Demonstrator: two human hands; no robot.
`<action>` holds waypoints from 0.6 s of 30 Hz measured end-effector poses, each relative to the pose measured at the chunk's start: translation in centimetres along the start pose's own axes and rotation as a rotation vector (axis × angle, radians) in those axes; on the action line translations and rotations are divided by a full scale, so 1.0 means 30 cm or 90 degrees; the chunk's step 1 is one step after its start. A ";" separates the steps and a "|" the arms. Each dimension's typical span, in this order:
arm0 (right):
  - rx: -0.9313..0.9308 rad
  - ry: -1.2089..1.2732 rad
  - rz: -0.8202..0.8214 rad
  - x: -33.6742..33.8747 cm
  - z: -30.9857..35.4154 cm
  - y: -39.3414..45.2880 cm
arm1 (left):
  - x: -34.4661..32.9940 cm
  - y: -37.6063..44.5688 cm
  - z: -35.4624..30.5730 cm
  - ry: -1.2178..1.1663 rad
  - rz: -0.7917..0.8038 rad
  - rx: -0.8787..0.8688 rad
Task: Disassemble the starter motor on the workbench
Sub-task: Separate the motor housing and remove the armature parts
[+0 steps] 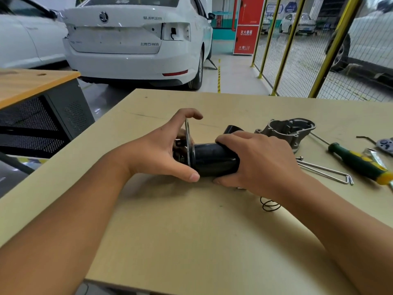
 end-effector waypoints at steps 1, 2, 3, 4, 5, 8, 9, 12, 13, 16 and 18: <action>0.001 0.001 0.000 -0.001 0.001 0.000 | 0.003 -0.003 -0.002 0.002 0.002 0.000; 0.003 0.001 0.000 -0.001 0.002 0.000 | 0.003 -0.004 -0.003 0.000 0.007 0.001; 0.004 0.001 -0.002 -0.002 0.004 0.001 | 0.003 -0.005 -0.004 -0.002 0.013 0.002; 0.004 0.001 -0.005 -0.002 0.005 0.002 | 0.002 -0.006 -0.005 -0.002 0.017 0.002; 0.003 0.002 -0.009 -0.001 0.004 0.002 | 0.004 -0.007 -0.005 0.004 0.018 0.001; -0.009 0.012 -0.016 0.000 -0.017 -0.002 | 0.051 -0.020 0.018 0.036 -0.006 -0.001; -0.015 0.016 -0.017 -0.001 -0.028 -0.005 | 0.082 -0.025 0.034 0.048 -0.030 0.003; -0.020 0.019 -0.017 -0.004 -0.045 -0.007 | 0.172 -0.031 0.089 0.059 -0.115 0.025; -0.020 0.022 -0.015 -0.005 -0.046 -0.007 | 0.184 -0.031 0.101 0.059 -0.131 0.031; -0.015 0.055 -0.010 -0.004 -0.052 -0.007 | 0.181 -0.018 0.121 0.033 -0.172 0.039; -0.016 0.103 0.007 -0.006 -0.066 -0.009 | 0.172 -0.001 0.118 0.007 -0.217 0.027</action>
Point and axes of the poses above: each hand's wrist, its own y-axis towards the middle knuckle, its own x-axis out of the back of the hand, z = x × y, the point moved 8 cm from there along y, towards the middle knuckle, and after that the axes turned 8 degrees about x, right-handed, at the moved point
